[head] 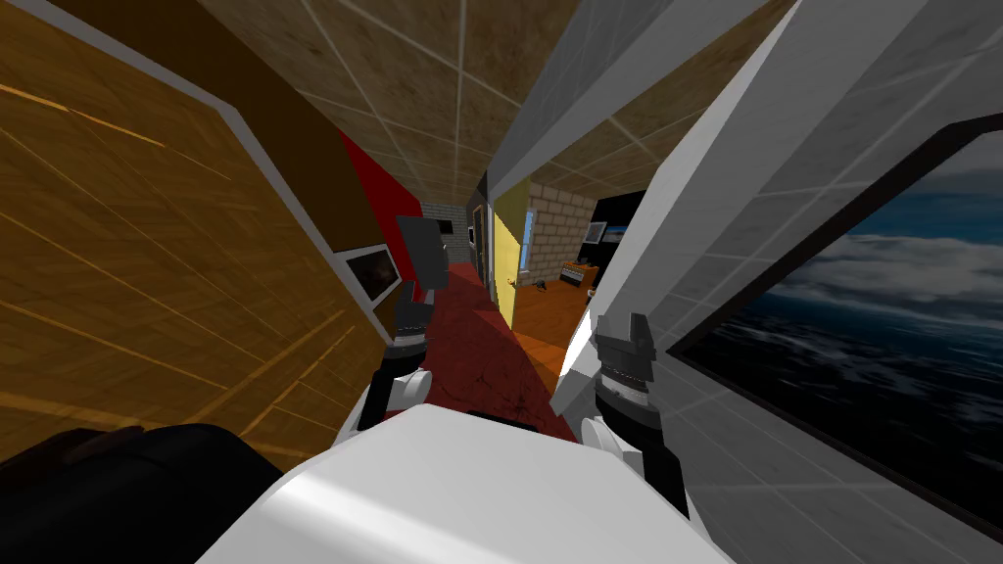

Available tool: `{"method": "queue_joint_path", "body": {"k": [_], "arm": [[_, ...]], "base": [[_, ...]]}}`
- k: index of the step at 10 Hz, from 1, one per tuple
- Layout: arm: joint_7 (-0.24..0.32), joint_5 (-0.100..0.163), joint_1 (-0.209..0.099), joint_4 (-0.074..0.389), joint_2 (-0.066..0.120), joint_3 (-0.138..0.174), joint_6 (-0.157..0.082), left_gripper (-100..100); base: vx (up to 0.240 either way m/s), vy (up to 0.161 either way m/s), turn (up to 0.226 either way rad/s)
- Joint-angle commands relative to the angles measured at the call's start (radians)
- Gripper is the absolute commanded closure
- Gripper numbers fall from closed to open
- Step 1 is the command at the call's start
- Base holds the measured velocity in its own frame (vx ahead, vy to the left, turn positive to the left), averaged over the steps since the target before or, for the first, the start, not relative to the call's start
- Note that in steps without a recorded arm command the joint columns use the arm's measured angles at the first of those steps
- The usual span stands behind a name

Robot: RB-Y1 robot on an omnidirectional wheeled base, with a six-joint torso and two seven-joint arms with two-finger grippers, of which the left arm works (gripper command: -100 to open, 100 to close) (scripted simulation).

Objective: Push the door open

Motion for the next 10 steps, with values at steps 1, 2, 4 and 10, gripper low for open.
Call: {"method": "queue_joint_path", "body": {"k": [1, 2, 4, 10], "arm": [[0.002, -0.001, -0.012, 0.031, 0.015, -0.008, -0.006, -100], [0.004, -0.003, -0.022, 0.057, 0.025, -0.015, -0.011, -100], [0.007, -0.004, -0.036, 0.093, 0.038, -0.025, -0.018, -100], [0.015, -0.009, -0.082, 0.212, 0.071, -0.056, -0.042, -100]], "base": [[0.153, -0.017, -0.056], [0.115, 0.043, -0.113], [0.118, 0.072, -0.066], [0.100, 0.055, -0.064]]}}
